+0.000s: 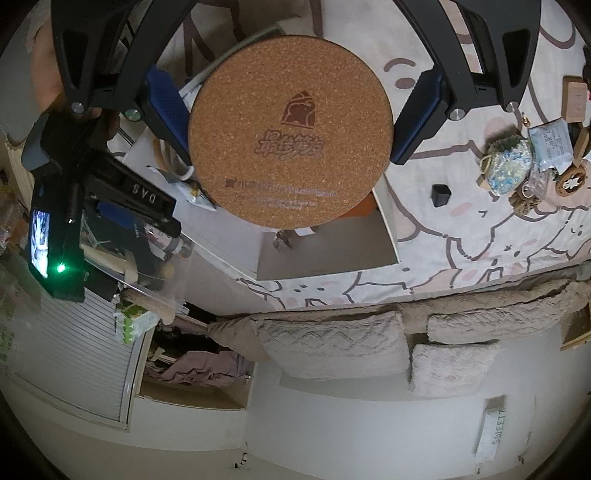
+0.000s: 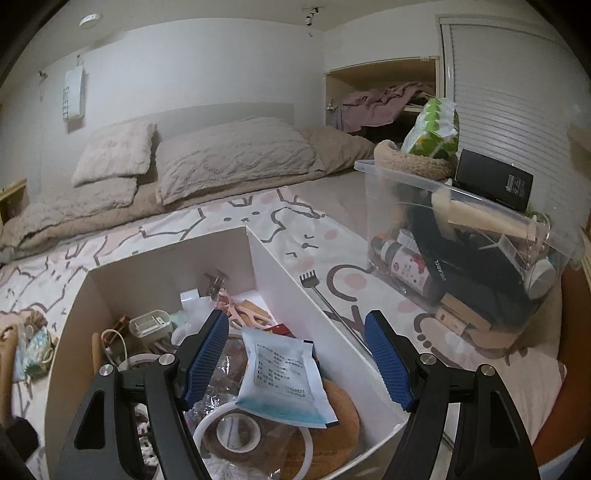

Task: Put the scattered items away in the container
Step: 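Carry the packet with the right tool while the left tool carries the cork coaster over the box, then open the right tool to drop the packet while the left tool drops the cork coaster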

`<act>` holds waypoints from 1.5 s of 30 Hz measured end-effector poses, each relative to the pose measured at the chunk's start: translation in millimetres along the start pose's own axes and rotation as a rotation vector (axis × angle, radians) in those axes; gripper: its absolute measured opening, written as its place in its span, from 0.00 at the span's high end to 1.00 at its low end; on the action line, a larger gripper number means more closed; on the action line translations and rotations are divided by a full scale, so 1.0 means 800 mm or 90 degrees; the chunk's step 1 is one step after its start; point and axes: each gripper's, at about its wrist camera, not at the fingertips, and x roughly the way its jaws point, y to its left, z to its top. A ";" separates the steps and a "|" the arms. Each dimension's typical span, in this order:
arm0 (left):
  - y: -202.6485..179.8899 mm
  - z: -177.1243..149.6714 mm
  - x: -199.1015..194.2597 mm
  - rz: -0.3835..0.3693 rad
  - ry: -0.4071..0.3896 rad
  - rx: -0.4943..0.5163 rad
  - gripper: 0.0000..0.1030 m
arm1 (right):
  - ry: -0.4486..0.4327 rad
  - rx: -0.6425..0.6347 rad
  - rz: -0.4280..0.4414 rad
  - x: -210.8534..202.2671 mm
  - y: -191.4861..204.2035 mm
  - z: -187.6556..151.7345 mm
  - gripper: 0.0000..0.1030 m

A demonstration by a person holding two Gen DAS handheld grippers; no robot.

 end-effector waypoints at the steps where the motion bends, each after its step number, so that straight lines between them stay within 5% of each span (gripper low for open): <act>1: -0.002 -0.001 0.001 -0.002 0.002 0.002 0.03 | 0.000 0.003 0.003 -0.001 -0.001 0.000 0.26; 10: -0.025 -0.008 0.011 -0.017 0.015 0.033 0.03 | 0.021 0.068 0.138 -0.004 0.001 0.004 0.26; 45: -0.004 -0.006 0.013 0.024 0.009 0.035 0.00 | 0.042 0.050 0.154 0.002 0.011 0.000 0.26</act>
